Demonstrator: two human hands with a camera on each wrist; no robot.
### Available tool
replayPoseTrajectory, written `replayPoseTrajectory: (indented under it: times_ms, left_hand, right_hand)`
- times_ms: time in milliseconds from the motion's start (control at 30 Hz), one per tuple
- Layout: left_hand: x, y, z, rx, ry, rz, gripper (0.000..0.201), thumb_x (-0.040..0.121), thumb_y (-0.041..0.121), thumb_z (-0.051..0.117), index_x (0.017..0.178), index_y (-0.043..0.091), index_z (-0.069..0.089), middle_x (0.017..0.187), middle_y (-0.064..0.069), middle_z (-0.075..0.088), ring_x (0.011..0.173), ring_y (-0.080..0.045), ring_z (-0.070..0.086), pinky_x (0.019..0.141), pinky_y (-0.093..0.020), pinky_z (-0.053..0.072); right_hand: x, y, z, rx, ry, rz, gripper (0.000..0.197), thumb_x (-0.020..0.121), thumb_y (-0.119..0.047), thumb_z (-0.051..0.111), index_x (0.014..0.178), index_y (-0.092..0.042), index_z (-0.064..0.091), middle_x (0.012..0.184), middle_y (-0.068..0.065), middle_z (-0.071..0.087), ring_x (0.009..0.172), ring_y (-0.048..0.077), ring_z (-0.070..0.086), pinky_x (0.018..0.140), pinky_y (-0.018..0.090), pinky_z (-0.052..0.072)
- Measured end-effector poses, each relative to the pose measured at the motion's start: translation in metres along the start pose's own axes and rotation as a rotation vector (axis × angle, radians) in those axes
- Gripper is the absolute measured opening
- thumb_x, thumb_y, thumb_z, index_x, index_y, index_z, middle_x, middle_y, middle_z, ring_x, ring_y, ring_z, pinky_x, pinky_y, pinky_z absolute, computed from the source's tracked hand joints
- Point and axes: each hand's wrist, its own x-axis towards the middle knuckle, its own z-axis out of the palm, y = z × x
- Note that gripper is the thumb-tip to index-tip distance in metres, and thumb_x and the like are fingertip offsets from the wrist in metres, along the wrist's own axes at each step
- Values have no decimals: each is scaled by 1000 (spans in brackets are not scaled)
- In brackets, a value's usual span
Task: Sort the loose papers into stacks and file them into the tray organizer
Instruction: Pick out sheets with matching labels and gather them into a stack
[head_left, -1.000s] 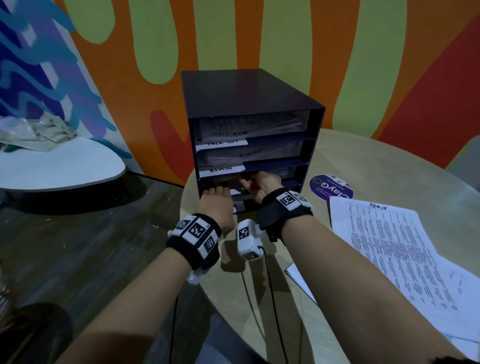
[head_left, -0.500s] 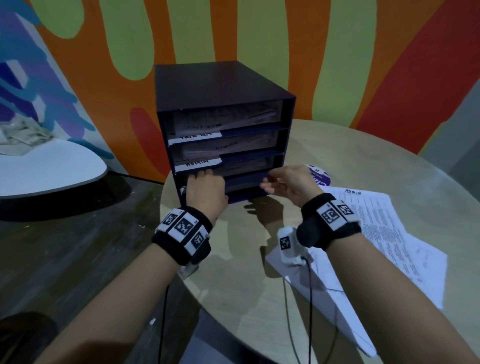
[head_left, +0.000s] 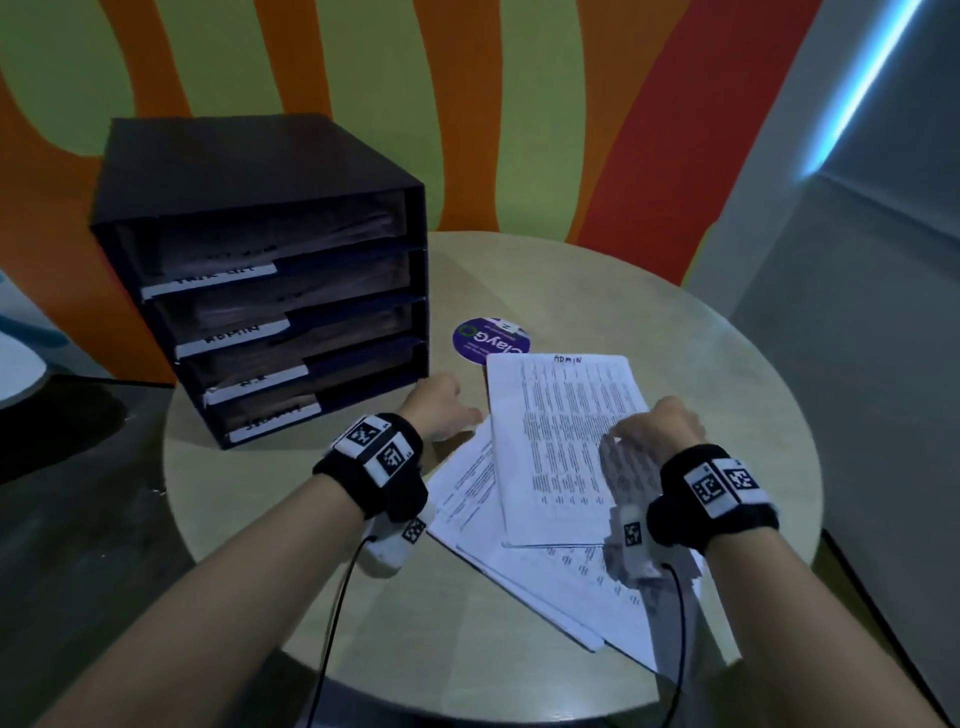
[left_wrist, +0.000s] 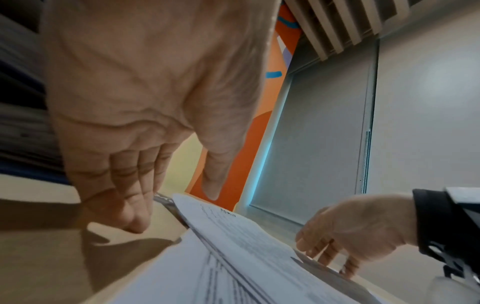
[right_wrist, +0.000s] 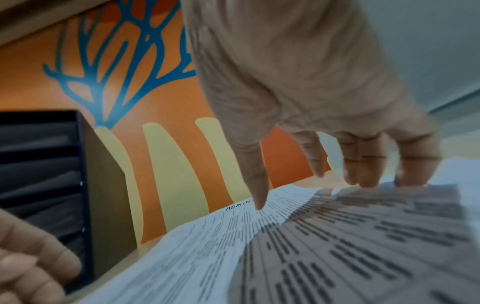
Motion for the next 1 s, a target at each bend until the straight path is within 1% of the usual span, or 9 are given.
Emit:
replayPoseTrajectory:
  times_ms: [100,200,400,600,733,833,900,967,1000]
  left_hand:
    - [7,8,9,-264,-105,-11,28,86,13,72,80,14,45,88,-11,52,74,-20,60,52,-21,52]
    - [12,12,13,-326,-127,-29,23,86,7,72,81,10,49,81,-13,55,63,-16,60,49,-18,48]
    - [11,15,7,-344,-157,5,17,90,13,68,87,-4,69,73,-7,65,58,-14,53,46,-17,41]
    - [18,13,8,-284,-67,4,33,90,21,68,118,5,60,114,-12,61,86,-17,53,64,-24,45]
    - [13,18,14,-331,-115,-35,20,87,12,72,101,5,59,93,-15,55,70,-16,53,50,-20,50]
    - [8,28,24,-255,-133,2,31,86,15,73,109,6,54,97,-15,56,71,-16,54,43,-14,45]
    - [11,34,32,-152,-154,25,54,82,27,77,124,5,52,118,-14,58,92,-22,62,65,-25,54]
    - [13,42,39,-59,-154,28,75,78,35,81,136,2,45,131,-11,54,114,-24,56,95,-33,47]
    - [12,47,42,-35,-169,26,79,77,36,81,136,0,45,126,-9,53,113,-23,53,96,-32,44]
  right_hand:
    - [6,7,4,43,-80,-2,50,47,-25,89,85,-2,66,77,13,70,79,29,69,62,32,53]
    - [-6,5,1,151,-139,-31,26,67,2,78,82,2,57,62,12,59,56,22,57,48,25,42]
    - [-2,23,-15,378,-184,-102,21,80,8,68,99,1,69,93,19,70,92,35,66,90,44,51]
    - [7,69,-66,609,18,-78,29,81,17,55,105,5,65,87,17,65,80,29,59,74,35,45]
    - [10,112,-107,613,124,44,19,84,17,53,90,3,64,58,10,65,51,21,61,45,21,46]
    - [10,139,-122,602,144,146,25,85,15,56,74,-7,59,100,21,67,80,28,62,77,38,53]
    - [9,151,-124,601,137,195,23,85,14,59,75,-8,58,116,24,63,94,32,58,97,48,46]
    - [8,160,-120,593,124,231,19,85,14,59,80,-4,60,117,25,62,96,32,57,100,49,44]
    - [8,163,-117,588,118,238,16,85,15,58,86,0,62,118,25,62,96,33,57,100,49,44]
